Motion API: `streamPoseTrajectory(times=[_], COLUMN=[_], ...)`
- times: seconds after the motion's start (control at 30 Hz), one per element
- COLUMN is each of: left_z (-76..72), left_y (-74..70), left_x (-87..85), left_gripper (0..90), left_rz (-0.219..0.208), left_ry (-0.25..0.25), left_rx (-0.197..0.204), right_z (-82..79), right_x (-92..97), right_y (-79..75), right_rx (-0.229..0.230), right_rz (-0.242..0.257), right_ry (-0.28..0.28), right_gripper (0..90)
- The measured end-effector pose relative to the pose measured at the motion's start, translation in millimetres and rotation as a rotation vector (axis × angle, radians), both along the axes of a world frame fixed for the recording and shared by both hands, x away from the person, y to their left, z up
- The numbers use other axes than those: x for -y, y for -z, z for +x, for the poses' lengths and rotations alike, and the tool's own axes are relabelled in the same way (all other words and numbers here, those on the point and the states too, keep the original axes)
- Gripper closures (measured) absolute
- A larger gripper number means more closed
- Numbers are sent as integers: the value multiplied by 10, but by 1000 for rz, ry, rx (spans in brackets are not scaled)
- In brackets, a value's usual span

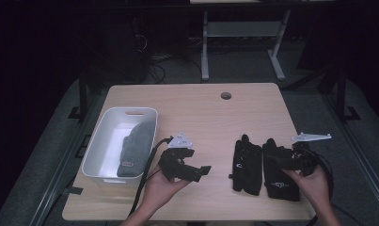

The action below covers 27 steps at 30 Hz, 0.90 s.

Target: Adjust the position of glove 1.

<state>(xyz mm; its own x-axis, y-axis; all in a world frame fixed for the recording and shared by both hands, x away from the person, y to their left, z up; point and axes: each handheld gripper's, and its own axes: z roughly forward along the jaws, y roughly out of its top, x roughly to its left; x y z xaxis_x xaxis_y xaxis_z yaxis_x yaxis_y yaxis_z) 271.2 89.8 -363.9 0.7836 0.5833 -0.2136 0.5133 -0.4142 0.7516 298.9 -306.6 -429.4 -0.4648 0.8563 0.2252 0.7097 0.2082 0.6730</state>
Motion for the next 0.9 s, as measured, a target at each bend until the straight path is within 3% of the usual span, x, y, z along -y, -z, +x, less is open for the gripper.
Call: streamPoseTrajectory(times=[0.37,0.53,0.6,0.77,0.9], left_z=[-14,-15,-14,-21,-27], left_y=[48,56,56,64,82], left_x=[31,30,24,19,16], left_gripper=[185,185,185,185,185], left_rz=[-1,0,1,-1,-2], left_ry=[5,8,7,5,4], left_rx=[-5,-6,-6,-8,-9], right_z=[-141,-151,-161,-197,-205], right_x=[107,83,60,41,28], right_y=[183,275,315,342,339], right_rx=[-13,-26,-9,20,27], right_rz=[-90,-161,-191,-209,-212], right_ry=[6,-2,-5,6,0], right_gripper=[358,415,430,486,601])
